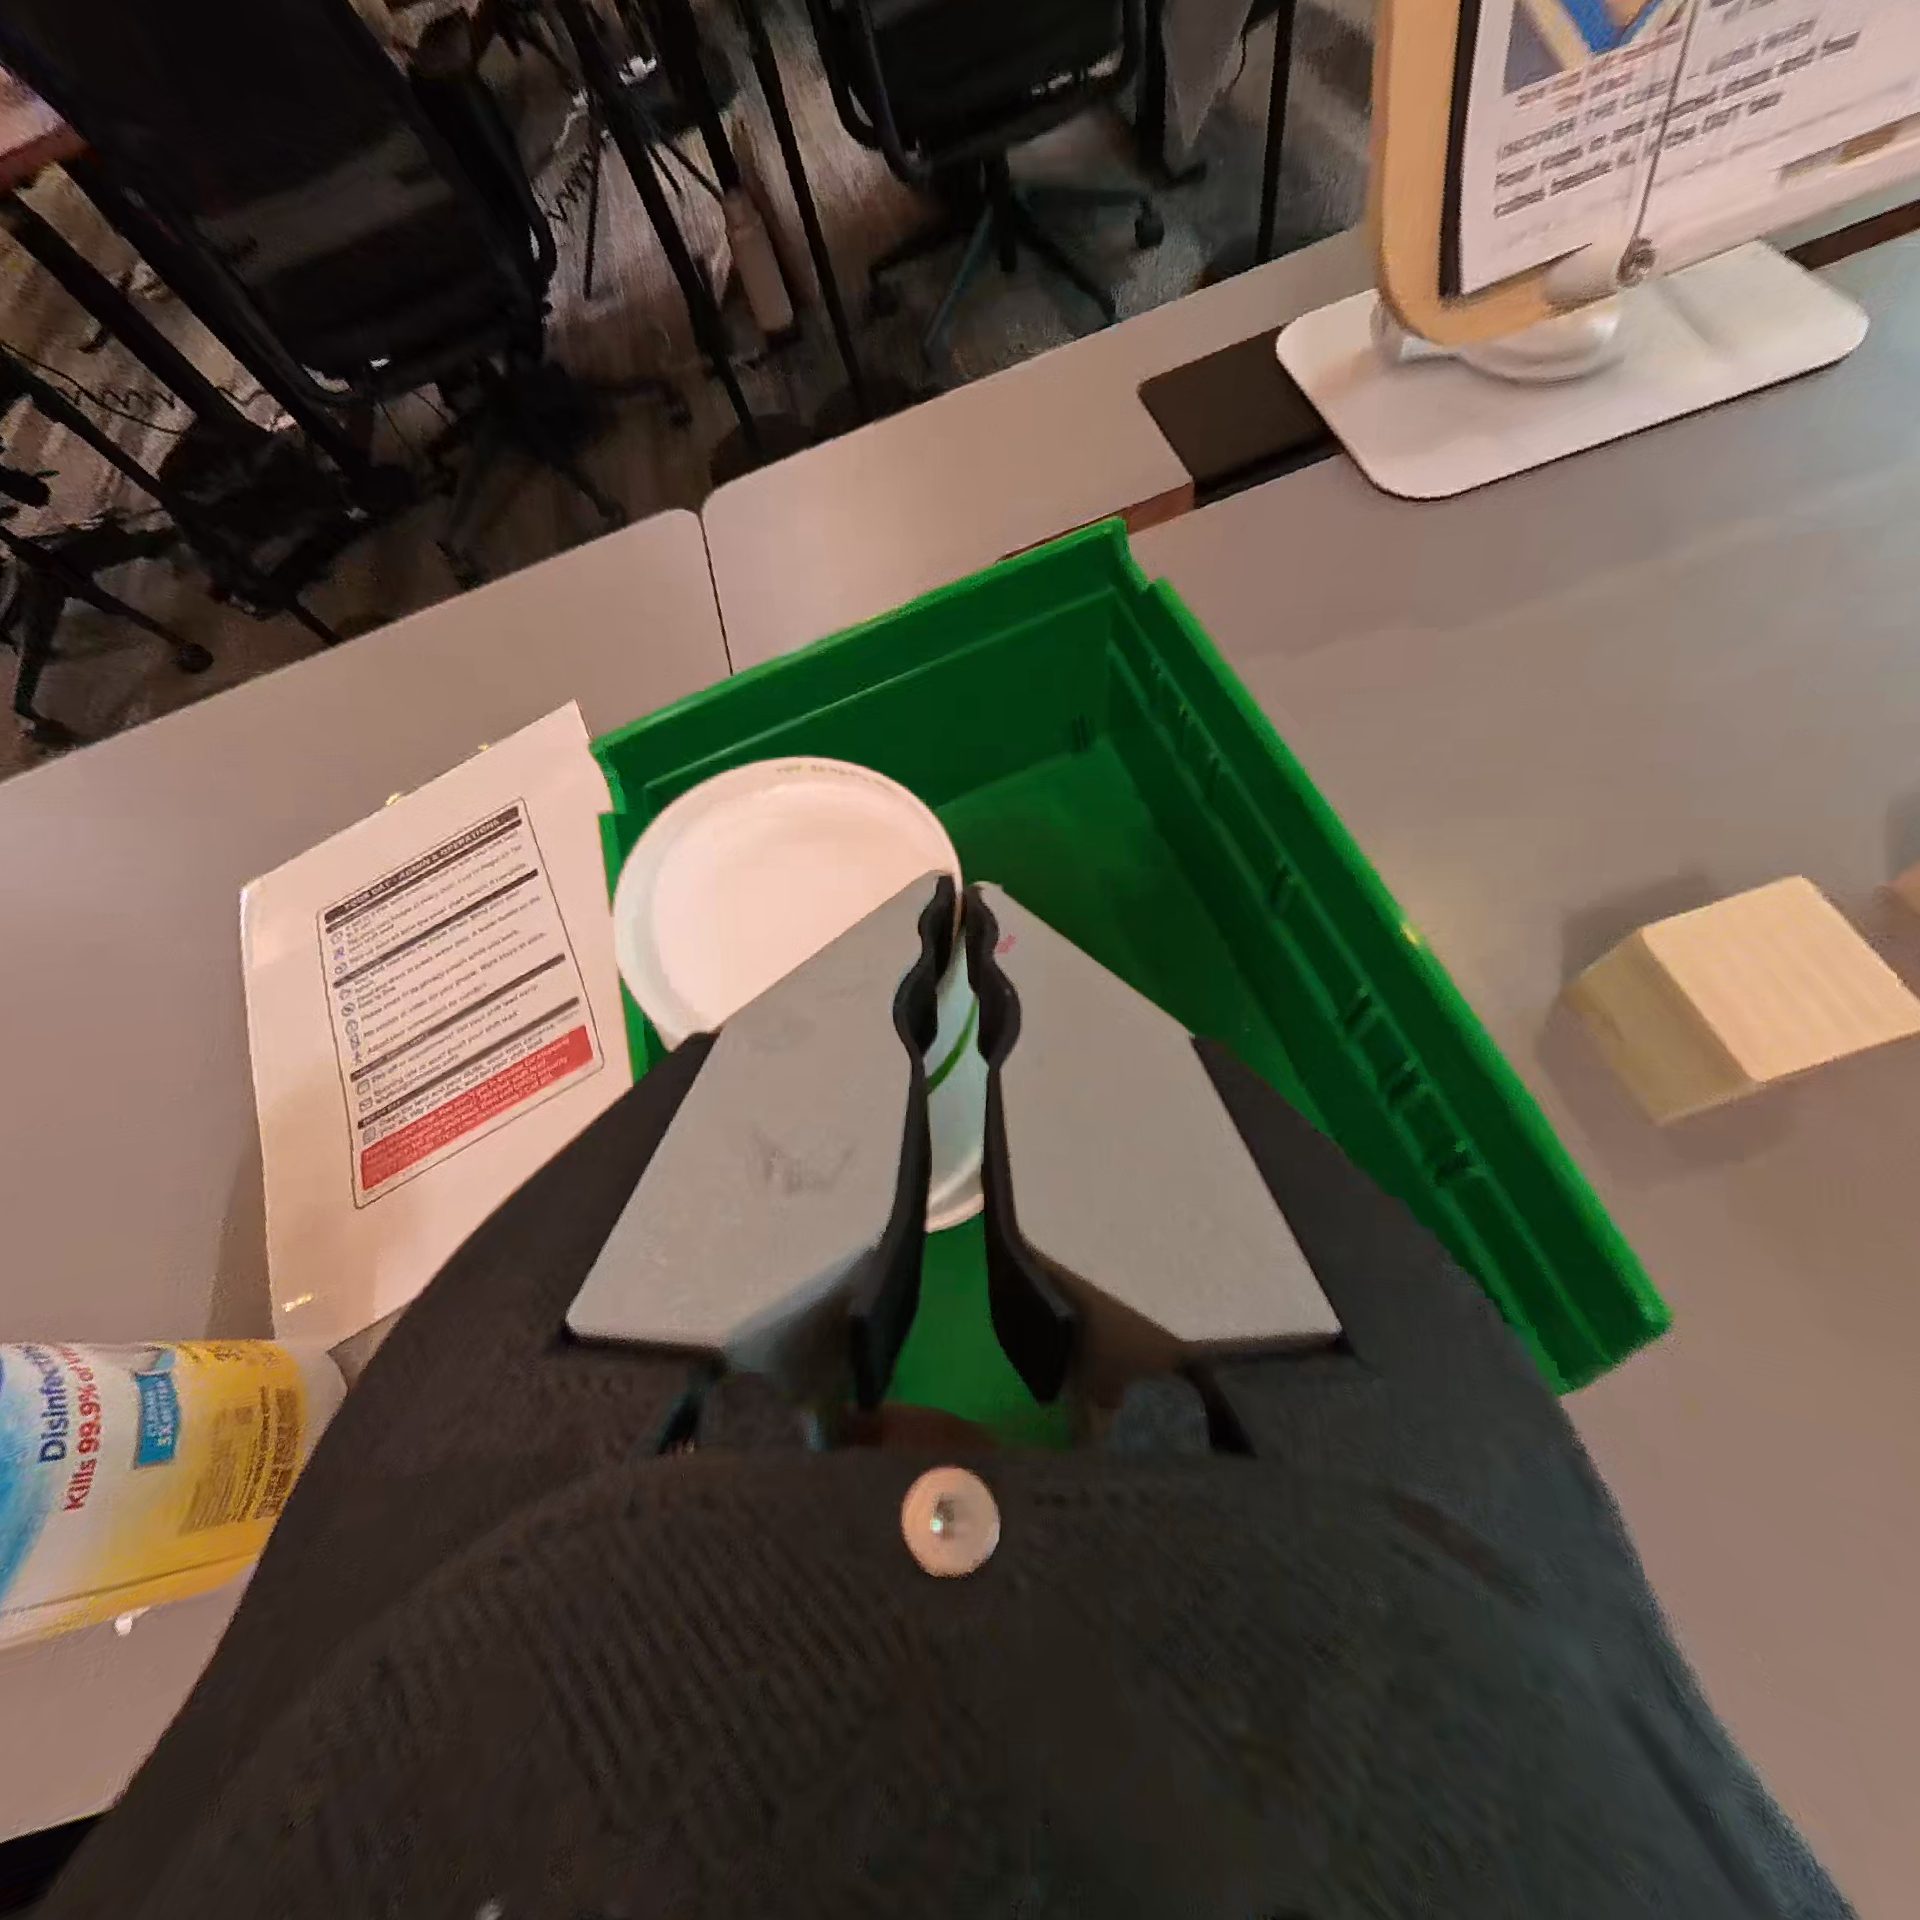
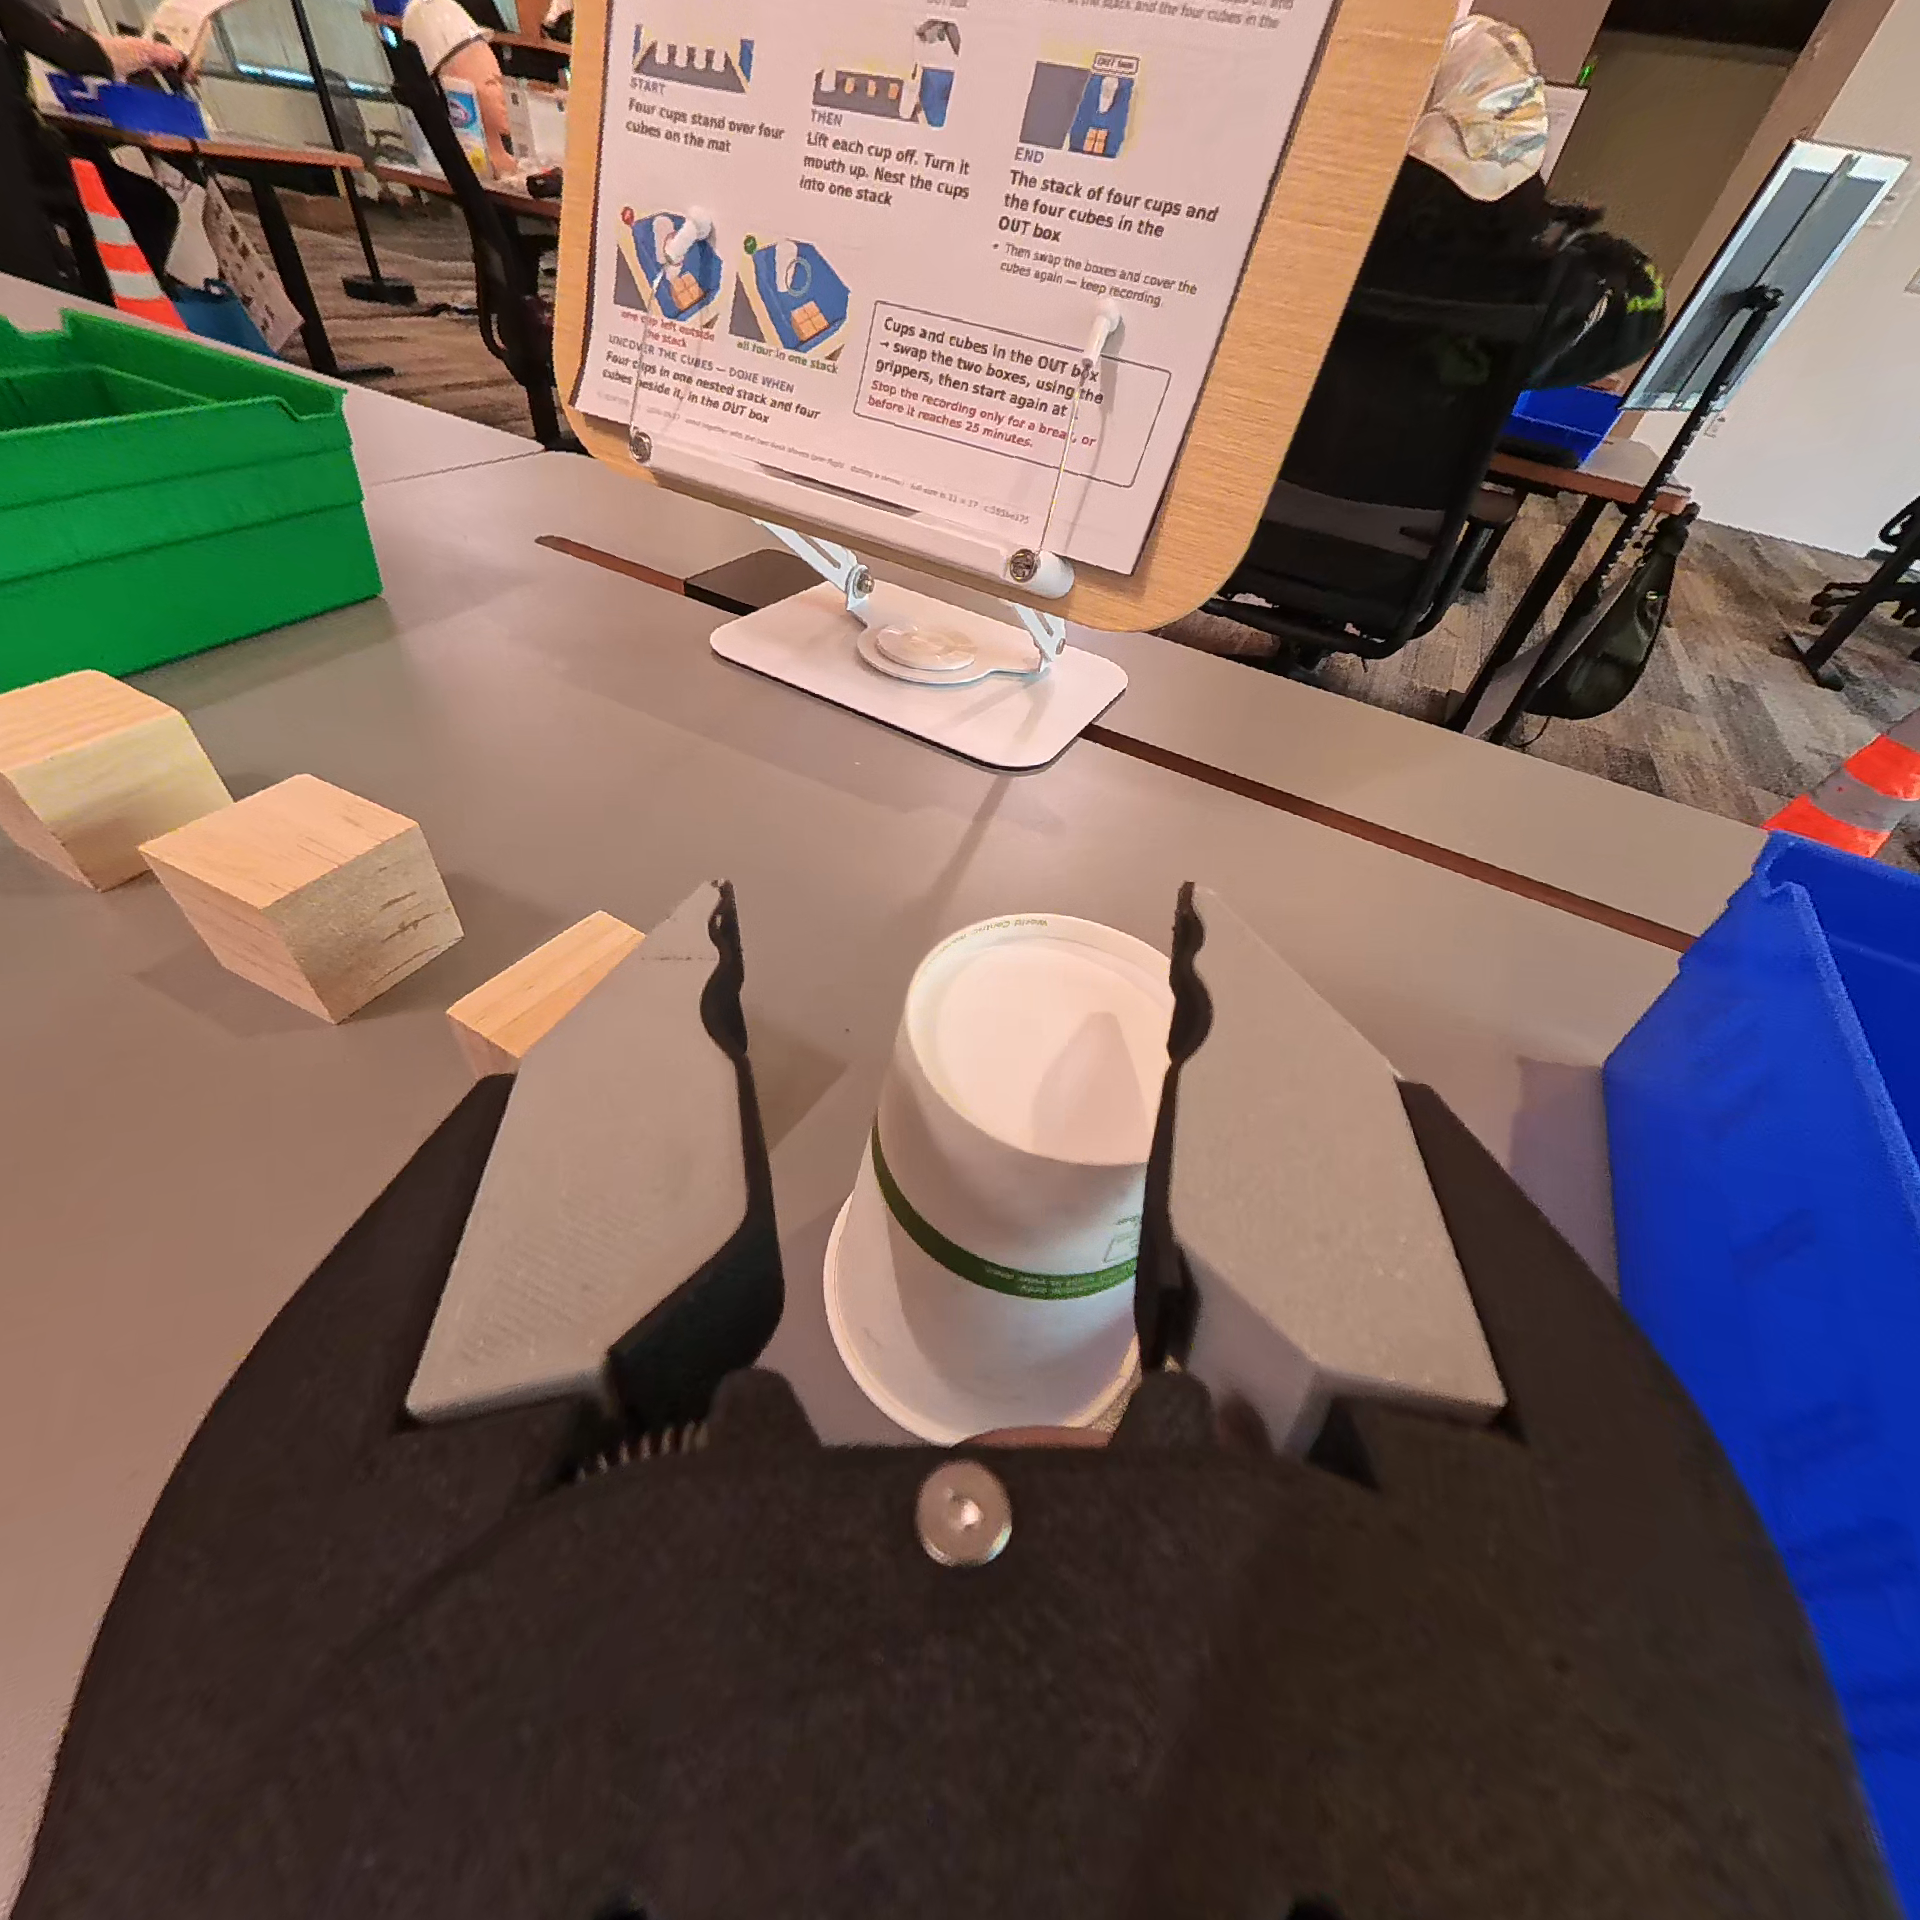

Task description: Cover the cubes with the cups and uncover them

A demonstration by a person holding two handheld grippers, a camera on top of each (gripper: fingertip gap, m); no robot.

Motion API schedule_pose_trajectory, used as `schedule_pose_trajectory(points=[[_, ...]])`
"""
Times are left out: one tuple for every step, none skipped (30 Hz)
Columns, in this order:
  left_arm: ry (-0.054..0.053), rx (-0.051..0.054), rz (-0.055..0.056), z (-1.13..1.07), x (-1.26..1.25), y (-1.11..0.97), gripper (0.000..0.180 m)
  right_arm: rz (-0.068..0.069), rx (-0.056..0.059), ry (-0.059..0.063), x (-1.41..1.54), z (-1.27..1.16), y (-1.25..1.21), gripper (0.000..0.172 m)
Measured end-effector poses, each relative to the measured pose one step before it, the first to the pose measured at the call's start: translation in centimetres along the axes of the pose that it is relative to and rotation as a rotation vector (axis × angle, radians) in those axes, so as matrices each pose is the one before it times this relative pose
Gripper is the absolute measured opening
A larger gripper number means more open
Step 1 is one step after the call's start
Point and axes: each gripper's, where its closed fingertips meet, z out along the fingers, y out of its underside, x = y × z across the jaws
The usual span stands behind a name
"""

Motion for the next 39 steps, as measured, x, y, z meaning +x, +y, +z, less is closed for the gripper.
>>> schedule_pose_trajectory(points=[[0.0003, -0.0074, 0.0085, -0.103, 0.036, -0.082, 0.0, -0.0009, -0.0008, -0.0008, -0.036, 0.004, 0.016, 0.081], [-0.0182, -0.0082, 0.0211, -0.097, -0.191, -0.009, 0.0, 0.0002, -0.0008, -0.0013, -0.031, 0.005, 0.018, 0.081], [-0.0216, -0.002, 0.0178, -0.163, -0.224, -0.091, 0.0, 0.0001, -0.0009, -0.0015, -0.032, -0.007, 0.012, 0.081], [-0.0108, 0.0128, 0.006, -0.208, -0.058, -0.306, 0.0, -0.0001, -0.0004, -0.0009, -0.011, -0.005, -0.004, 0.08], [-0.003, 0.0197, -0.0006, -0.214, 0.063, -0.399, 0.0, -0.0001, 0.0005, -0.0009, -0.021, -0.016, -0.005, 0.08], [-0.0098, 0.0177, -0.0015, -0.195, -0.041, -0.368, 0.0, -0.0002, 0.0003, -0.0007, -0.029, 0.001, -0.007, 0.08], [-0.0137, 0.0182, 0.0009, -0.176, -0.125, -0.397, 0.0, -0.0012, -0.0004, -0.0003, -0.025, 0.005, 0.001, 0.08], [-0.0183, 0.0208, 0.0012, -0.201, -0.212, -0.446, 0.0, -0.0023, -0.0004, 0.0013, -0.005, 0.005, -0.001, 0.08], [-0.0116, 0.0191, 0.0002, -0.219, -0.103, -0.476, 0.0, -0.0033, 0.0014, 0.0015, -0.001, -0.026, -0.039, 0.08], [-0.0028, 0.0186, 0.0002, -0.239, 0.052, -0.526, 0.0, -0.0043, 0.0045, 0.0008, -0.003, -0.055, -0.083, 0.08], [0.0065, 0.0193, 0.0036, -0.285, 0.283, -0.619, 0.0, -0.0039, 0.008, 0.0006, -0.003, -0.087, -0.162, 0.08], [0.0145, 0.0156, 0.0069, -0.303, 0.502, -0.655, 0.0, -0.0036, 0.0107, -0.0028, -0.068, -0.102, -0.218, 0.081], [0.0103, 0.0164, 0.0136, -0.326, 0.581, -0.745, 0.0, -0.0023, 0.015, -0.0057, -0.121, -0.148, -0.31, 0.081], [0.0084, 0.0173, 0.022, -0.34, 0.708, -0.836, 0.0, -0.0002, 0.0185, -0.0065, -0.145, -0.155, -0.377, 0.081], [0.0162, 0.0185, 0.0265, -0.357, 0.963, -0.931, 0.0, 0.0006, 0.0204, -0.0092, -0.217, -0.183, -0.427, 0.082], [0.0228, 0.0212, 0.0278, -0.333, 1.226, -1.035, 0.0, 0.0008, 0.0244, -0.0121, -0.301, -0.205, -0.5, 0.082], [0.0267, 0.0215, 0.0309, -0.306, 1.452, -1.101, 0.0, 0.0011, 0.0276, -0.0139, -0.352, -0.199, -0.565, 0.083], [0.0284, 0.0201, 0.0341, -0.251, 1.621, -1.158, 0.0, -0.0015, 0.0312, -0.0168, -0.462, -0.196, -0.626, 0.083], [0.0283, 0.0218, 0.0339, -0.176, 1.784, -1.246, 0.0, -0.0042, 0.0356, -0.0209, -0.586, -0.185, -0.721, 0.083], [0.0312, 0.0267, 0.0336, -0.089, 1.972, -1.373, 0.0, -0.0018, 0.0369, -0.0246, -0.726, -0.159, -0.734, 0.083], [0.039, 0.0258, 0.0358, 0.051, 2.211, -1.384, 0.0, 0.001, 0.0333, -0.0312, -0.922, -0.07, -0.677, 0.082], [0.0425, 0.0226, 0.035, 0.21, 2.306, -1.358, 0.0, 0.0005, 0.024, -0.0365, -1.087, 0.047, -0.518, 0.083], [0.0418, 0.0221, 0.034, 0.372, 2.305, -1.331, 0.0, -0.0036, 0.0144, -0.0332, -1.114, 0.175, -0.345, 0.083], [0.0464, 0.02, 0.0312, 0.528, 2.328, -1.279, 0.0, -0.0087, 0.0073, -0.0253, -1.034, 0.277, -0.216, 0.085], [0.0514, 0.0178, 0.0224, 0.707, 2.313, -1.2, 0.0, -0.0099, 0.0068, -0.0295, -1.131, 0.342, -0.187, 0.088], [0.0569, 0.0171, 0.0172, 0.867, 2.301, -1.123, 0.0, -0.0103, 0.0081, -0.0387, -1.282, 0.392, -0.143, 0.089], [0.0604, 0.0162, 0.0132, 1.008, 2.248, -1.026, 0.0, -0.0114, 0.0037, -0.0339, -1.214, 0.432, -0.078, 0.09], [0.057, 0.0158, 0.007, 1.146, 2.039, -0.921, 0.0, -0.0117, 0.0007, -0.0235, -1.04, 0.402, -0.015, 0.093], [0.0518, 0.0107, 0.0062, 1.225, 1.81, -0.737, 0.0, -0.0134, 0.0078, -0.0081, -0.786, 0.364, -0.088, 0.096], [0.0444, 0.0071, 0.0073, 1.23, 1.557, -0.58, 0.0, -0.016, 0.0097, 0.0049, -0.524, 0.248, -0.092, 0.096], [0.0316, 0.0047, 0.0087, 1.141, 1.206, -0.473, 0.0, -0.0237, 0.0057, 0.0143, -0.254, 0.16, -0.032, 0.095], [0.0265, 0.0032, 0.0109, 1.005, 1.014, -0.401, 0.0, -0.0265, 0.0016, 0.0216, -0.035, 0.089, 0.045, 0.092], [0.0277, 0.0059, 0.0067, 0.819, 0.909, -0.396, 0.0, -0.0255, -0.0016, 0.0218, 0.069, 0.025, 0.116, 0.089], [0.0245, 0.0132, -0.0016, 0.649, 0.725, -0.439, 0.0, -0.0258, -0.0021, 0.018, 0.103, -0.041, 0.156, 0.087], [0.031, 0.0123, -0.0113, 0.496, 0.716, -0.394, 0.0, -0.0191, -0.0015, 0.0281, 0.334, -0.092, 0.141, 0.083], [0.034, 0.0143, -0.0183, 0.392, 0.658, -0.369, 0.0, -0.0078, 0.0038, 0.0338, 0.483, -0.135, 0.015, 0.079], [0.0292, 0.019, -0.0222, 0.295, 0.545, -0.38, 0.0, -0.0017, 0.0052, 0.0235, 0.408, -0.108, -0.059, 0.075], [0.0267, 0.017, -0.0214, 0.25, 0.451, -0.298, 0.0, 0.0024, -0.0015, 0.0069, 0.207, -0.032, -0.021, 0.079], [0.0253, 0.0148, -0.0209, 0.212, 0.391, -0.218, 0.0, 0.0116, -0.0082, 0.0049, 0.187, 0.048, 0.066, 0.081]])
